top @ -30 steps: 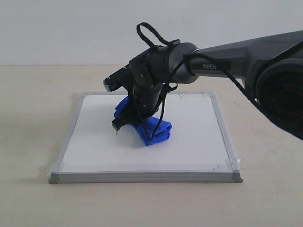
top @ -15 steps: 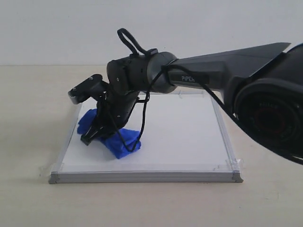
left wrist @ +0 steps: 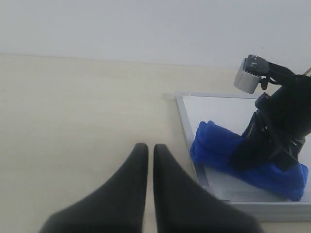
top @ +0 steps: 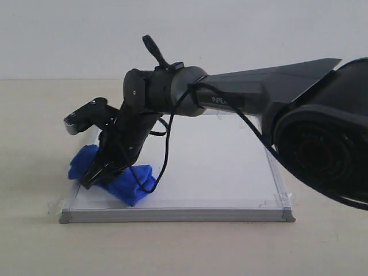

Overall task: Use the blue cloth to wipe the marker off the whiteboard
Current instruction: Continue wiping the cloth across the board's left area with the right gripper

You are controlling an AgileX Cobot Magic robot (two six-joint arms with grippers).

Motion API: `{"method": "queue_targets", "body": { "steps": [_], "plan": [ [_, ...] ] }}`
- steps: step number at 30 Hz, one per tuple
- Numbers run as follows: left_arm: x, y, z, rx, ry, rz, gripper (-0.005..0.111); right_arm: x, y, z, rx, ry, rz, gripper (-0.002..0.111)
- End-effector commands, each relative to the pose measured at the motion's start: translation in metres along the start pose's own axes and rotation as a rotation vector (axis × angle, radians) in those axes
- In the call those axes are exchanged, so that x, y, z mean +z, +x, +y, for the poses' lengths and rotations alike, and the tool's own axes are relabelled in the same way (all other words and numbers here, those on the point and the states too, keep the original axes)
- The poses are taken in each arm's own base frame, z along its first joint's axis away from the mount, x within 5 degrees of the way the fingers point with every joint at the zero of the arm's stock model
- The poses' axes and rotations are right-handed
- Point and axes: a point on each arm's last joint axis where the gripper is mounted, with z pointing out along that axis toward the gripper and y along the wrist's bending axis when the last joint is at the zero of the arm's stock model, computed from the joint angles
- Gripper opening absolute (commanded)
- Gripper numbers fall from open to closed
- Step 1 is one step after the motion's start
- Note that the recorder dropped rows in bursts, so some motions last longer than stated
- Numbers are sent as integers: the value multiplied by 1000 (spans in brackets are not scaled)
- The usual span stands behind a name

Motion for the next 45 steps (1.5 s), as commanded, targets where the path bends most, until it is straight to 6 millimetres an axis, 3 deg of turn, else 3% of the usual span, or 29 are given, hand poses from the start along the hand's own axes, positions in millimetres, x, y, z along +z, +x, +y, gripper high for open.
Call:
{"method": "queue_targets", "body": {
  "steps": [1,3,5,13,16,20,25,29,33,40,42,45],
  "plan": [
    [-1,-2,0,-3,3,-13,4,-4,18,-47,152,267,100,0],
    [-1,-2,0,-3,3,-13,4,-19,34,-79,229,532,202,0],
    [-1,-2,0,-3,3,-13,4,-24,39,-85,231,612,258,0],
    [-1,-2,0,-3,3,-13,4,2,12,-14,88,-7,81,0],
    [-1,-2,0,-3,3,-13,4,2,10,-5,42,-112,67,0],
    [-1,-2,0,-3,3,-13,4,-3,22,-34,100,98,156,0],
    [-1,-2,0,-3,3,-13,4,-26,46,-86,219,582,334,0],
    [-1,-2,0,-3,3,-11,4,-35,52,-94,226,722,412,0],
    [-1,-2,0,-3,3,-11,4,-25,50,-81,235,532,384,0],
    [-1,-2,0,-3,3,-11,4,-5,27,-25,178,6,213,0],
    [-1,-2,0,-3,3,-11,4,-8,22,-18,151,-22,197,0],
    [-1,-2,0,-3,3,-11,4,-20,18,-22,163,63,195,0]
  ]
}}
